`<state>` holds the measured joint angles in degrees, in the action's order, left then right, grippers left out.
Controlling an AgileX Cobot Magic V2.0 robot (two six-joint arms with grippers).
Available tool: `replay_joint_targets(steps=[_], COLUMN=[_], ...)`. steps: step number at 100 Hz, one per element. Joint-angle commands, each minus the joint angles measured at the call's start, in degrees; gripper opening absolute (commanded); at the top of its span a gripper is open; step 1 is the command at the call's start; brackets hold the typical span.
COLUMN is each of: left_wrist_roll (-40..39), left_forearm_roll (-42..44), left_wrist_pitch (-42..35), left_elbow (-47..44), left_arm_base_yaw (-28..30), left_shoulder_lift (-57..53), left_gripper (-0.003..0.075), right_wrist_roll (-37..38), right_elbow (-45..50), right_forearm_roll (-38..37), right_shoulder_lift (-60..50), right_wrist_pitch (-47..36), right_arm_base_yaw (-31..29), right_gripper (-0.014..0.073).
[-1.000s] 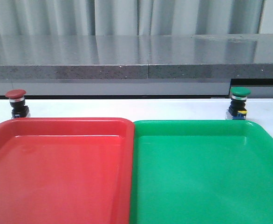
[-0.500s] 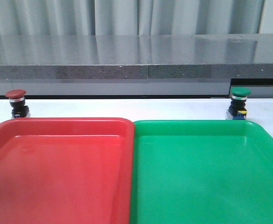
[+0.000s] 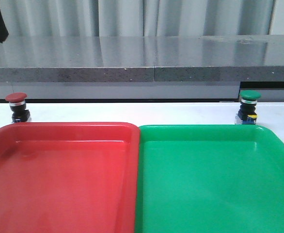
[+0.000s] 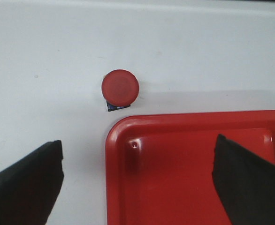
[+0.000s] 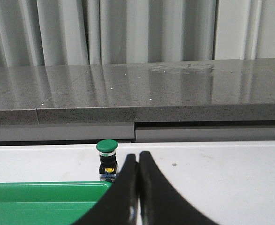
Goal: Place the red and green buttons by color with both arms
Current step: 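Lower the open left gripper over the red-capped button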
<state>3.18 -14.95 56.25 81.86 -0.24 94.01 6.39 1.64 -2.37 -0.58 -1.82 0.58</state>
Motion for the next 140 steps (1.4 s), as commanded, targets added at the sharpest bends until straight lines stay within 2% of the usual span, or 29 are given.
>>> replay_joint_targets(steps=[1,23,46,84,140], left_wrist_roll=[-0.09,-0.19,-0.42,-0.54,-0.54], left_forearm_roll=[-1.41,-1.64,-1.88,-1.88,-1.88], left_wrist_pitch=[0.87,5.17,6.28,2.58,3.06], left_elbow=[5.44,13.23,18.08,18.28,18.36], left_arm_base_yaw=[-0.08,-0.08,-0.08,-0.08,-0.08], left_shoulder_lift=[1.80,11.10,17.60,20.43,23.33], left_gripper=[0.0618,0.0618,0.0619,0.0618,0.0615], right_wrist_roll=[-0.30,-0.30,-0.30,-0.30,-0.30], right_elbow=[-1.12,-1.12,-1.12,-1.12,-1.12], right_forearm_roll=[-0.56,-0.56,-0.56,-0.56,-0.56], right_shoulder_lift=[-1.28,-1.28,-1.28,-1.28,-1.28], right_wrist_pitch=[-4.10,-4.10,-4.10,-4.10,-4.10], right_arm_base_yaw=[-0.36,-0.36,-0.36,-0.36,-0.36], right_gripper=[-0.0064,-0.0064,-0.0064,-0.0064,-0.0064])
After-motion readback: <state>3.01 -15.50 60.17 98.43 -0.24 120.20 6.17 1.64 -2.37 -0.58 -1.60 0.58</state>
